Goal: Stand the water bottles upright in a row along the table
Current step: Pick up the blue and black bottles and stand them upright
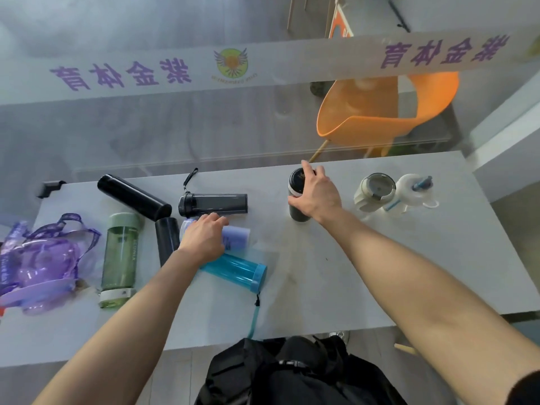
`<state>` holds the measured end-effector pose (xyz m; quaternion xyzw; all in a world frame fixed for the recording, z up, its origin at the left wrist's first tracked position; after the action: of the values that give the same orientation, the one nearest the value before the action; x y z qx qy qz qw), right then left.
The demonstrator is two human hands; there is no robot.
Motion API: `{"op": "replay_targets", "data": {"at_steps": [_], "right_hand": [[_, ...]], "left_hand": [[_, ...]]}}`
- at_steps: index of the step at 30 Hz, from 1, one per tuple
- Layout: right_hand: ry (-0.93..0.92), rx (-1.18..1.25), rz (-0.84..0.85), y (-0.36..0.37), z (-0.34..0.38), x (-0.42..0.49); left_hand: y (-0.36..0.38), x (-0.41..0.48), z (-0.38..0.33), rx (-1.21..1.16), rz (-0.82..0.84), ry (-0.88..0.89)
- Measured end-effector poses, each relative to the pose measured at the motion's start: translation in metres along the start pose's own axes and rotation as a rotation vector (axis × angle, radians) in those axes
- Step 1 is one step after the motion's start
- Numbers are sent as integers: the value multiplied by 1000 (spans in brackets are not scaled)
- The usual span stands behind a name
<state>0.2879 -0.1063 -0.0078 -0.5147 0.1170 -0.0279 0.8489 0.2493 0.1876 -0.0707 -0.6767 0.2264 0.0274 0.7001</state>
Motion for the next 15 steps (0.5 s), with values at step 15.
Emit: {"op": "replay_targets", "data": {"at_steps": [15], "right_hand": [[-183,-16,-382,-17,7,-44]], "left_hand": [[1,2,42,32,-48,-49]]}}
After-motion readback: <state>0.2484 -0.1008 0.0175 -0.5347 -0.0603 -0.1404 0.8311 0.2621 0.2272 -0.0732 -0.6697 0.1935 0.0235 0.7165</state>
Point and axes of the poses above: each hand's wrist, its own x-axis towards the middle knuckle, its own y-axis out of the palm, z = x × y, the point moved 7 cm from there along x, towards the middle knuckle, and after that the axes turned 5 degrees about x, right-handed, at the moved point
